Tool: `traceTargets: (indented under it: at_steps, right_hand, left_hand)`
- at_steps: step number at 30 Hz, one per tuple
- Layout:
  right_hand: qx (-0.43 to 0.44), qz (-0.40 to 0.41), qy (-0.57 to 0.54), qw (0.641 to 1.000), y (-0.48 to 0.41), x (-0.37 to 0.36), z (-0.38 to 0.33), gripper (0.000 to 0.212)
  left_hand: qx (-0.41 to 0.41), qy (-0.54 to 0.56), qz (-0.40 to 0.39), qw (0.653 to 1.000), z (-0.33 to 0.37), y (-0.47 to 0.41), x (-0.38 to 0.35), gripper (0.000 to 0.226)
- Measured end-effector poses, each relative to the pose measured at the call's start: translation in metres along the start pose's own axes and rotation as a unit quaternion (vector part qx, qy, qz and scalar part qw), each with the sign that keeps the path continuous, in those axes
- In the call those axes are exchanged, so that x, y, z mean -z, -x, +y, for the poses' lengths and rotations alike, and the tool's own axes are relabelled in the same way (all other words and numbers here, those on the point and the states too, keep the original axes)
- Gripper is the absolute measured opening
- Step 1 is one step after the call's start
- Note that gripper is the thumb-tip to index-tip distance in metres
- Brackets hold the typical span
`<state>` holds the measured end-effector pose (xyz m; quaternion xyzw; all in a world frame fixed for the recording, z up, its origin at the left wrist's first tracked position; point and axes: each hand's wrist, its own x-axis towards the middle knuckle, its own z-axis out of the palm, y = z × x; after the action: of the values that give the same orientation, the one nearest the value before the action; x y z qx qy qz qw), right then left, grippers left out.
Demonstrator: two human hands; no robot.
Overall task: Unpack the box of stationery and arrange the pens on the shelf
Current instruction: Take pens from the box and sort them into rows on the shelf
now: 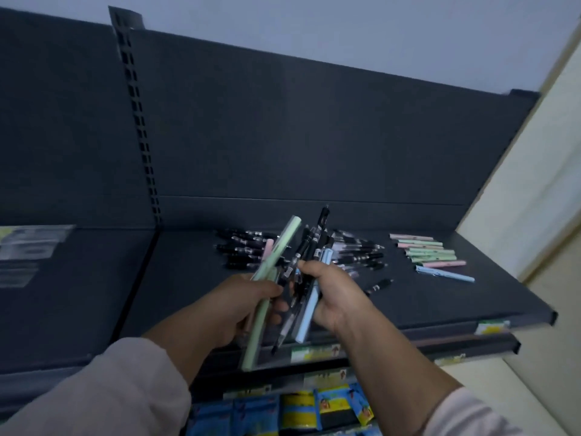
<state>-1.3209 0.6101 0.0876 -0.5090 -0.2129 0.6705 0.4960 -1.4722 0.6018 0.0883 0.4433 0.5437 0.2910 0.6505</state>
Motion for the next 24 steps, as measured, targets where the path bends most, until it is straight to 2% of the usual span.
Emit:
traceTargets:
  at_steps: [7,12,14,17,21,24]
  right_hand:
    - [0.046,0.012,0.095,0.994,-0.057,-0.025,0.004,0.026]
    - [0.054,0.011,0.243,0.968,-0.093,-0.027,-0.001,0.022]
    - [0.049,-0.007,0.353,0.934,-0.108,-0.024,-0.01,0.024]
    - [0.044,-0.058,0.506,0.86,-0.125,-0.022,-0.023,0.025]
    - [0.046,-0.136,0.617,0.774,-0.139,-0.02,-0.033,0.028]
    - [0.053,-0.161,0.624,0.762,-0.148,-0.015,-0.044,0.026]
  left_hand:
    - [0.026,-0.039,0.01,0.999,0.003,-0.055,0.027,0.017]
    - [0.048,-0.056,0.043,0.996,-0.001,-0.072,0.048,0.022]
    - [0.055,-0.054,0.07,0.995,0.001,-0.074,0.06,0.023]
    - [0.069,-0.015,0.116,0.991,0.001,-0.072,0.072,0.022]
    - [0.11,0.069,0.158,0.979,0.002,-0.068,0.064,0.02]
    - [0.122,0.102,0.171,0.972,0.007,-0.067,0.049,0.017]
